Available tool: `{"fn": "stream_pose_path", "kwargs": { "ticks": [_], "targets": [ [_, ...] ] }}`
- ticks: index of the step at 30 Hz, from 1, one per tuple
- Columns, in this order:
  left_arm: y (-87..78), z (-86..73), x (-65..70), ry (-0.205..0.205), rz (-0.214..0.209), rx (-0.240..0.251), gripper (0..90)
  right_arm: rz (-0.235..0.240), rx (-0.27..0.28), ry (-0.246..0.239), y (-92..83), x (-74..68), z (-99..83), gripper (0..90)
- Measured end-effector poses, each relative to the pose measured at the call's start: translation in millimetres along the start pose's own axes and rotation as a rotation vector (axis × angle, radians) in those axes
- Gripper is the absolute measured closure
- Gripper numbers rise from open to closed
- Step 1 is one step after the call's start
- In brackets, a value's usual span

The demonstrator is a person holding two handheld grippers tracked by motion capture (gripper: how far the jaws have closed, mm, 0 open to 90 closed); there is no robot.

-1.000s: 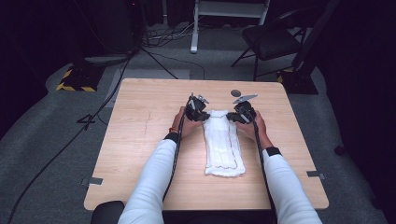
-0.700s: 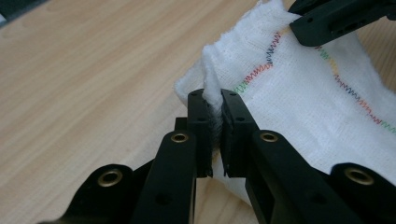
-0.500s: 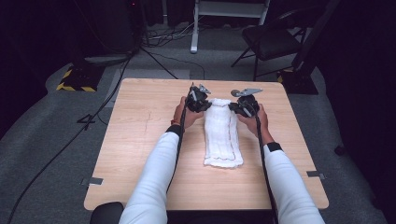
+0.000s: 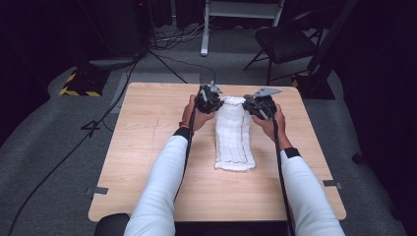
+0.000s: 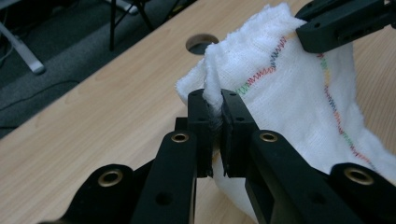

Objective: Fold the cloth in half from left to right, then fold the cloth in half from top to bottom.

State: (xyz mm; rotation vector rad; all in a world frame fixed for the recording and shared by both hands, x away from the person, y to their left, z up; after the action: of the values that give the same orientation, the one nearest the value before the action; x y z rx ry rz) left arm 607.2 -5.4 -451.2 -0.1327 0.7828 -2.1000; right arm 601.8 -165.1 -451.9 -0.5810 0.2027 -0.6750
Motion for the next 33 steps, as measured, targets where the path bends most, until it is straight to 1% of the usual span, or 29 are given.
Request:
{"fn": "stream_pose_path", "kwargs": {
  "ticks": [4, 7, 8, 12, 13, 15, 16, 18, 20, 24, 27, 30, 31, 33],
  "targets": [
    [-5.6, 3.4, 2.5, 0.029, -0.005, 0.008, 84.2, -0.005, 0.009, -0.018, -6.3, -1.7, 5.0, 84.9],
    [-11.1, 2.8, 5.7, 0.033, -0.014, 0.015, 84.2, 0.001, 0.016, -0.02, -9.7, -2.8, 5.5, 84.9],
    [-13.1, 1.6, 7.5, 0.04, -0.019, 0.015, 84.2, 0.001, 0.016, -0.024, -10.3, -4.0, 4.4, 84.9],
    [-20.2, -6.8, 15.3, 0.079, -0.034, 0.006, 84.3, 0.028, 0.022, -0.037, -15.4, -12.8, -3.5, 84.9],
    [-22.3, -7.8, 16.7, 0.086, -0.036, 0.011, 84.3, 0.033, 0.024, -0.041, -16.9, -14.6, -4.8, 85.0],
    [-27.0, -8.7, 18.9, 0.087, -0.042, 0.021, 84.4, 0.041, 0.031, -0.04, -18.9, -17.0, -6.5, 85.0],
    [-29.6, -9.4, 20.5, 0.08, -0.051, 0.03, 84.4, 0.049, 0.034, -0.042, -20.3, -18.5, -7.4, 85.0],
    [-33.9, -12.1, 22.9, 0.083, -0.06, 0.038, 84.3, 0.061, 0.046, -0.044, -23.8, -22.3, -9.4, 85.0],
    [-37.8, -14.9, 25.9, 0.098, -0.075, 0.042, 84.3, 0.073, 0.049, -0.048, -26.4, -25.1, -11.8, 85.0],
    [-44.1, -20.3, 32.2, 0.102, -0.105, 0.059, 84.2, 0.093, 0.051, -0.054, -31.8, -33.1, -19.4, 85.0],
    [-46.8, -25.0, 38.0, 0.129, -0.119, 0.056, 84.2, 0.108, 0.05, -0.06, -36.1, -38.7, -26.0, 85.0],
    [-51.3, -27.7, 44.5, 0.129, -0.139, 0.069, 84.1, 0.127, 0.046, -0.079, -43.2, -45.2, -32.1, 85.0],
    [-53.1, -29.1, 47.0, 0.137, -0.143, 0.073, 84.1, 0.129, 0.044, -0.083, -45.2, -46.7, -33.8, 84.9],
    [-56.1, -32.7, 52.9, 0.143, -0.152, 0.076, 84.0, 0.142, 0.047, -0.083, -49.5, -49.8, -38.3, 84.9]
  ]
}}
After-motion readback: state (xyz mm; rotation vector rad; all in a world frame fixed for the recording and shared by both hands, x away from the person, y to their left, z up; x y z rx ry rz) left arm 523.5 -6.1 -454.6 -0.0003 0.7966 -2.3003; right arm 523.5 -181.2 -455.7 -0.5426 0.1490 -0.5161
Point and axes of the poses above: each handheld gripper's, and its own axes: y roughly forward along the jaws, z roughly out of its top, x roughly to its right, the point moved 7 cm from there along y, roughly forward along the jaws, and after that the axes turned 11 degrees about z, right-handed, at the moved point
